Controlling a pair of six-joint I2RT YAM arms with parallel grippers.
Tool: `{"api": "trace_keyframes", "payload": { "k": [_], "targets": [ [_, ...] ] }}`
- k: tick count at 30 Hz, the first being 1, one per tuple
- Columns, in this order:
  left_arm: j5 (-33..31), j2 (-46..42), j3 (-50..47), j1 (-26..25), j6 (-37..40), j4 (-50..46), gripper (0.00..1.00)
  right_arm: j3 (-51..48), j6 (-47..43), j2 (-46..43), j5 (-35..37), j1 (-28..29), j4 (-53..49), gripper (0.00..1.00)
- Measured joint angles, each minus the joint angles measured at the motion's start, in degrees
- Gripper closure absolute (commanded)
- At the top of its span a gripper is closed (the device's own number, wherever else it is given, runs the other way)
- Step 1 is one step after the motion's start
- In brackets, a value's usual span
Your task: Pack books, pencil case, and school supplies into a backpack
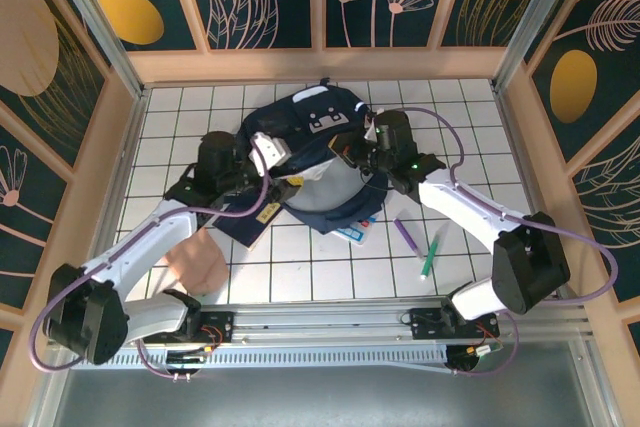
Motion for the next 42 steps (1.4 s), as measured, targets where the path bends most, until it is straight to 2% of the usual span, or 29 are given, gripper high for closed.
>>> {"api": "trace_keyframes", "payload": {
  "k": [5,8,9,13,15,16,17,19,22,27,30,32,35,37,39,42],
  "targets": [
    [-8.3,7.8,1.9,-3.7,4.4,0.7,0.02,0.7,2.4,0.0,0.0,0.0,0.6,1.00],
    [-12.9,9.9,3.0,-4.0,4.2,3.8,0.09,1.0,4.0,0.0,0.0,0.0,1.1,1.00],
    [-13.9,10.1,3.2,-4.0,3.8,5.0,0.17,1.0,4.5,0.0,0.0,0.0,1.3,1.00],
    [-17.8,11.6,4.6,-4.2,3.0,9.0,0.63,1.2,7.5,0.0,1.6,0.4,2.7,1.00],
    [-18.8,13.1,5.9,-4.6,3.0,9.7,1.00,1.4,8.8,0.0,3.3,0.8,3.1,1.00],
    [-19.2,13.9,6.6,-4.7,3.3,10.2,1.00,1.4,9.3,0.0,4.0,1.1,3.1,1.00],
    [-19.5,14.6,7.1,-4.7,3.3,10.7,1.00,1.4,9.8,0.0,5.0,1.6,3.1,0.86],
    [-20.3,14.8,7.4,-4.6,3.5,11.6,1.00,1.4,10.2,-0.2,6.1,1.9,2.7,0.67],
    [-21.8,14.8,7.4,-4.6,3.4,12.9,1.00,0.3,7.2,-2.5,7.5,3.3,1.4,0.55],
    [-23.7,14.8,9.5,-4.6,3.5,13.2,1.00,-9.7,-4.5,-15.1,13.4,9.2,-1.7,0.53],
    [-24.6,14.8,11.3,-4.4,4.3,13.2,1.00,-14.0,-15.1,-21.5,14.8,11.6,-5.0,0.52],
    [-25.6,15.2,12.8,-4.1,4.5,13.6,1.00,-14.4,-21.5,-23.1,14.6,11.8,-8.0,0.52],
    [-25.9,16.5,14.9,-2.7,3.2,15.5,1.00,-14.4,-26.5,-22.3,14.6,12.4,-11.1,0.51],
    [-25.7,17.3,16.5,-1.2,2.4,16.2,1.00,-14.4,-27.3,-20.3,15.2,13.8,-13.0,0.50],
    [-25.4,17.9,17.8,0.2,2.1,16.6,1.00,-13.7,-25.5,-17.6,16.6,15.8,-15.1,0.41],
    [-25.0,17.9,18.3,1.6,2.1,17.7,1.00,-11.8,-13.7,-13.0,19.0,18.4,-19.0,0.41]
  ]
}}
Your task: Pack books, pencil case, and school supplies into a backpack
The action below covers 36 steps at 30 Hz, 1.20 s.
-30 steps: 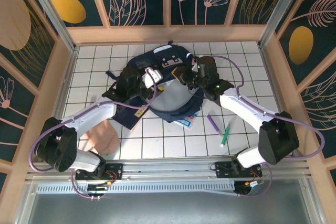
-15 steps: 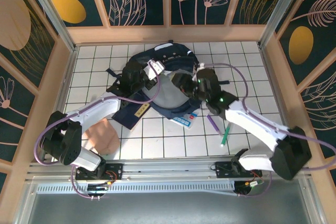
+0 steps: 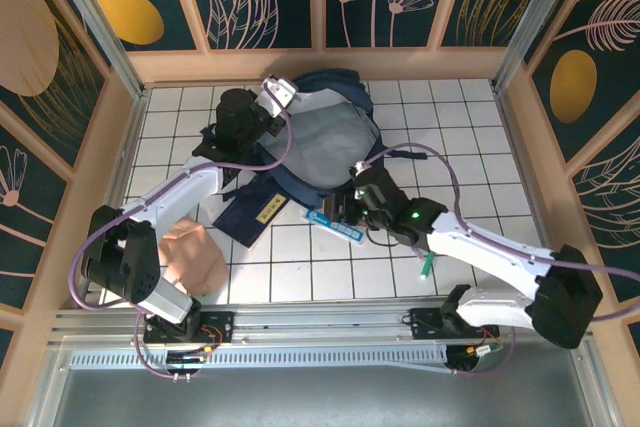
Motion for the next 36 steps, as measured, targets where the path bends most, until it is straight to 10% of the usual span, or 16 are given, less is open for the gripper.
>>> {"api": "trace_keyframes", "payload": {
  "k": [11,19,36],
  "targets": [
    [1.2,0.0,-2.1,0.6,-1.2,2.4,1.00,5.2,46.5,19.6,5.0,11.3,11.3,0.43],
    [2.1,0.0,-3.1,0.6,-1.6,2.7,1.00,20.8,54.2,39.3,4.2,15.6,17.9,0.44],
    [3.0,0.2,-5.8,0.7,-2.8,5.0,1.00,26.8,55.1,47.9,2.3,14.5,14.8,0.64]
  ]
}}
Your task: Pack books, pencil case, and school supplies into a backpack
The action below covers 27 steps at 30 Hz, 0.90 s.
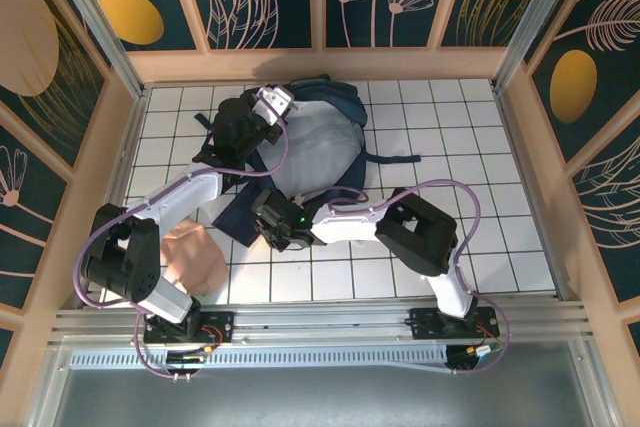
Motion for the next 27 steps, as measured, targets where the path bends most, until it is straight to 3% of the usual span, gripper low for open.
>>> {"api": "trace_keyframes", "payload": {
  "k": [2,8,10,13,17,20,27],
  "targets": [
    [0.0,0.4,-0.1,0.0,0.0,0.2,1.00,1.3,-0.5,1.3,0.0,0.0,-0.3,0.65],
    [-0.3,0.9,-1.8,0.2,-0.2,2.4,0.98,2.5,-2.5,2.3,0.0,-0.3,-0.4,1.00],
    [-0.7,0.9,-2.9,0.3,-0.7,3.0,0.89,2.4,-3.3,2.3,-0.1,-0.3,-0.1,1.00],
    [-0.7,0.3,-5.2,0.9,-1.8,3.4,0.83,1.5,-4.5,1.7,-0.3,-0.3,0.4,1.00],
    [-0.2,-0.4,-7.0,2.5,-3.5,2.4,0.87,-1.5,-7.8,-1.6,-1.0,-0.9,-0.9,1.00],
    [-0.2,-0.3,-7.0,4.0,-3.9,2.2,1.00,-4.2,-12.8,-5.1,-4.6,-3.1,-2.9,1.00],
    [-1.2,5.0,-2.3,4.9,-4.2,2.4,1.00,-6.7,-30.9,-7.3,-15.9,-10.2,-10.1,1.00]
  ]
}}
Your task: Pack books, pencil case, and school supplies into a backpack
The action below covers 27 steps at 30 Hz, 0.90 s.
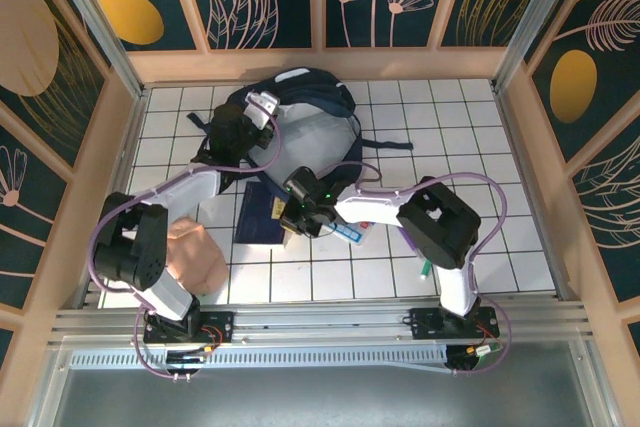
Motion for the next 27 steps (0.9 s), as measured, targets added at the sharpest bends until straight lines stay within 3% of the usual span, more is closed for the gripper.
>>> {"api": "trace_keyframes", "payload": {
  "k": [5,7,8,11,12,16,18,19,22,23,27],
  "targets": [
    [-1.6,1.8,1.6,0.1,-1.1,0.8,1.00,-5.6,-8.4,-6.8,-1.4,2.1,-7.1,1.00],
    [-2.0,2.2,1.6,0.3,-2.0,1.4,0.93,-7.4,-10.7,-10.0,-0.9,3.2,-10.4,1.00],
    [-2.1,2.3,1.6,0.5,-2.6,1.7,0.84,-8.3,-11.6,-11.6,-0.5,3.7,-11.5,1.00],
    [-3.0,2.4,1.6,1.0,-4.8,1.6,0.33,-10.8,-14.2,-15.6,0.5,4.5,-13.4,1.00],
    [-3.1,2.1,1.6,1.2,-6.2,1.0,0.27,-11.4,-14.9,-16.4,0.7,4.5,-13.7,1.00],
    [-1.7,-2.1,0.6,1.5,-13.0,-7.5,0.23,-12.1,-18.1,-16.9,1.2,4.5,-14.0,0.96],
    [0.0,-9.0,-2.9,1.5,-19.1,-13.4,0.23,-12.1,-19.8,-16.9,1.2,4.4,-14.0,0.88],
    [1.3,-13.1,-4.8,1.5,-22.1,-15.7,0.17,-12.1,-20.3,-16.9,1.2,4.4,-14.1,0.85],
    [7.2,-28.0,-11.3,1.7,-33.6,-22.8,0.13,-12.3,-22.7,-16.9,0.6,4.3,-14.2,0.73],
    [10.1,-33.2,-13.8,1.8,-38.2,-24.6,0.07,-12.5,-23.5,-16.9,0.4,4.3,-14.1,0.70],
    [18.8,-45.9,-23.4,-0.8,-54.1,-33.3,0.08,-14.2,-26.5,-17.3,-1.2,3.1,-14.1,0.64]
  ]
}}
